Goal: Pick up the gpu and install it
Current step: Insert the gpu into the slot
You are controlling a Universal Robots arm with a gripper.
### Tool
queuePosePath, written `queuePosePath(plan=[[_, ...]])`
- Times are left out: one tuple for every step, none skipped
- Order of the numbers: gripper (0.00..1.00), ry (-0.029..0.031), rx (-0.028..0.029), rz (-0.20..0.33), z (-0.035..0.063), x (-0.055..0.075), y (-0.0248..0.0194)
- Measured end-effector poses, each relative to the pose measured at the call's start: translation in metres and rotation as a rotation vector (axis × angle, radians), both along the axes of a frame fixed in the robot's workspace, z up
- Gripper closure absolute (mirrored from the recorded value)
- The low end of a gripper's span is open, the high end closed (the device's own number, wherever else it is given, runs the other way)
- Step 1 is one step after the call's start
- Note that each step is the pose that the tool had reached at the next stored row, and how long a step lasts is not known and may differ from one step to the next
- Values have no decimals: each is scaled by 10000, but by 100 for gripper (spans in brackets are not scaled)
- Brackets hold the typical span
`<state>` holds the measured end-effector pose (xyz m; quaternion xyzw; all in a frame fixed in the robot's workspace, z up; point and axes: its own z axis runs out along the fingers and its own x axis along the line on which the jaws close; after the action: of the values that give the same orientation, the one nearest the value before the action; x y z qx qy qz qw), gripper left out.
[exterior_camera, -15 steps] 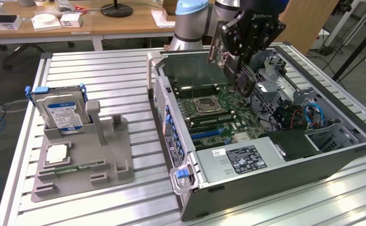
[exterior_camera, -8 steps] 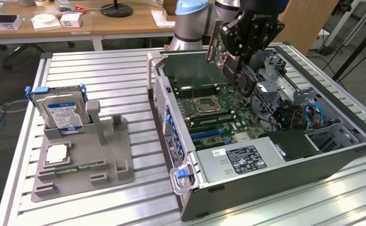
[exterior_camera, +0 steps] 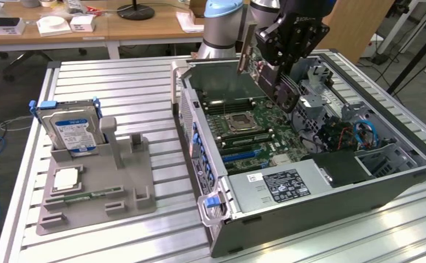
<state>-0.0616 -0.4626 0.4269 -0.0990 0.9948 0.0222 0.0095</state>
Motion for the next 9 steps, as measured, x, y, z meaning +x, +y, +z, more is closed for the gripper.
queuePosePath(plan=[[74,-1,0,65,0,0,0],[74,0,0,131,0,0,0],[74,0,0,195,-1,0,0],[74,0,0,260,-1,0,0],[74,-1,0,323,-1,0,0],[74,0,0,386,-1,0,0],[74,-1,0,455,-1,0,0],[74,-1,0,517,-2,0,0],[74,0,0,579,-2,0,0]])
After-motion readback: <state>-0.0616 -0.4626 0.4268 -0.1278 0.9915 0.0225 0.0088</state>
